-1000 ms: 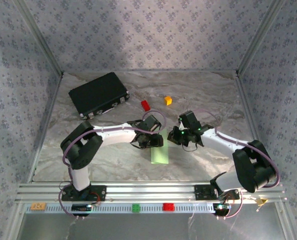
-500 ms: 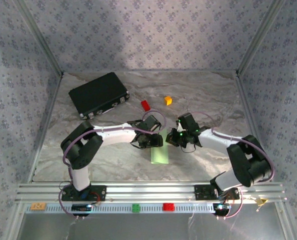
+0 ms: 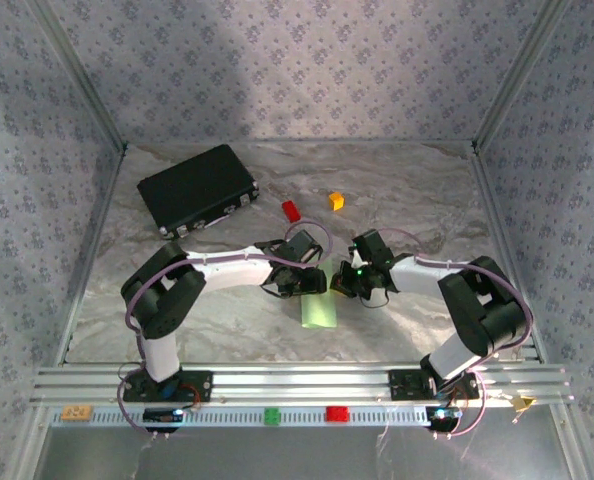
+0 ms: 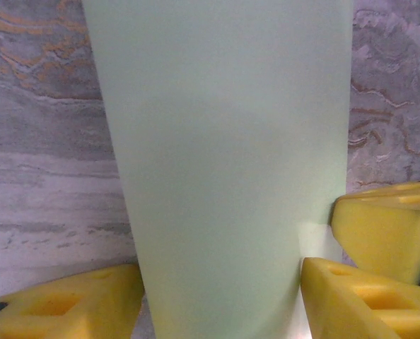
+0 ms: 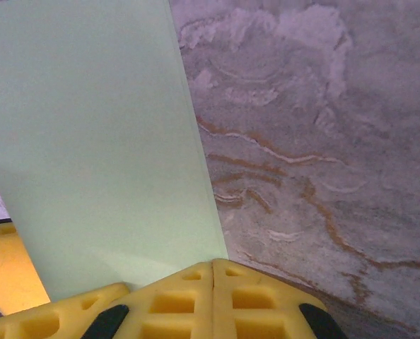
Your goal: Fold a paper plane with a square sheet of paper (pick it up from the middle)
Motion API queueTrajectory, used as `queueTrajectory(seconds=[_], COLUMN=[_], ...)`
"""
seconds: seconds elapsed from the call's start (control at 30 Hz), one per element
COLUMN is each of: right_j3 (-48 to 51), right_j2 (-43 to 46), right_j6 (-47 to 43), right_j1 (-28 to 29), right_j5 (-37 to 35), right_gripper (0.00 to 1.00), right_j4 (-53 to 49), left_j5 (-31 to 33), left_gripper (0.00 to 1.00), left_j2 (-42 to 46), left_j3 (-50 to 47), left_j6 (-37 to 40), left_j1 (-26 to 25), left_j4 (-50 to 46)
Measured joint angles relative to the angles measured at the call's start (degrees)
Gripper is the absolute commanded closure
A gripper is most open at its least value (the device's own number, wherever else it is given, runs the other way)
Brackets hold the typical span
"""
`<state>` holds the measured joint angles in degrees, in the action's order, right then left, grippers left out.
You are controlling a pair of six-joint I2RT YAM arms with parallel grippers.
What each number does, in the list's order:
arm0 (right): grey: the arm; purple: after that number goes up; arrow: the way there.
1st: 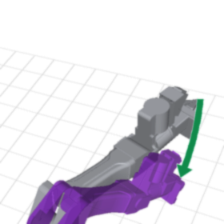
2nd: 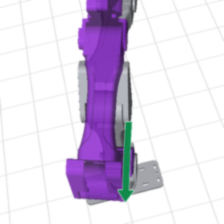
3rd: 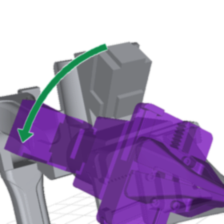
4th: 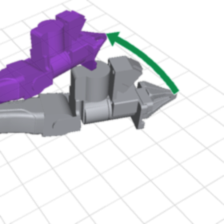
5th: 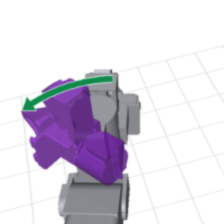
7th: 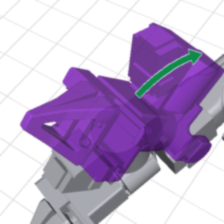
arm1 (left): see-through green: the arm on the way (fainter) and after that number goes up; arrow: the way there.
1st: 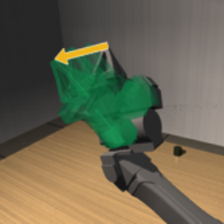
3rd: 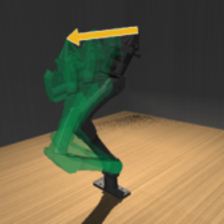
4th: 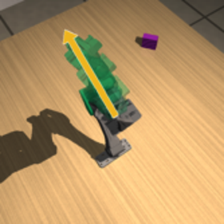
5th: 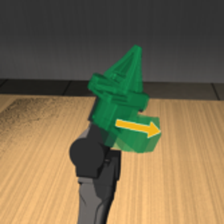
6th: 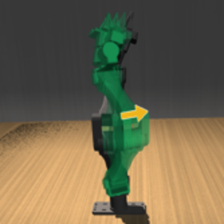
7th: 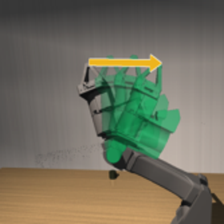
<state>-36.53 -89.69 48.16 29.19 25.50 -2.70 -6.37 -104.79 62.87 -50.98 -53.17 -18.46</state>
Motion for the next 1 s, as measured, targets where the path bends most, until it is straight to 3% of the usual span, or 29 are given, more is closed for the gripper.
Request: queueTrajectory(seconds=[0.37, 1.0], right_j3=[0.3, 0.3], right_j2=[0.0, -0.3], right_j6=[-0.2, -0.2], right_j1=[0.1, 0.4], right_j5=[-0.1, -0.1], right_gripper=[1.00, 0.99], right_j4=[0.7, 1.5], left_j5=[-0.1, 0.2], left_gripper=[0.29, 0.52], left_j2=[1.3, 2.2], left_j3=[-0.6, -3.1], left_j6=[0.2, 0.4], left_j1=[-0.3, 1.5], left_j4=[1.1, 2.3])
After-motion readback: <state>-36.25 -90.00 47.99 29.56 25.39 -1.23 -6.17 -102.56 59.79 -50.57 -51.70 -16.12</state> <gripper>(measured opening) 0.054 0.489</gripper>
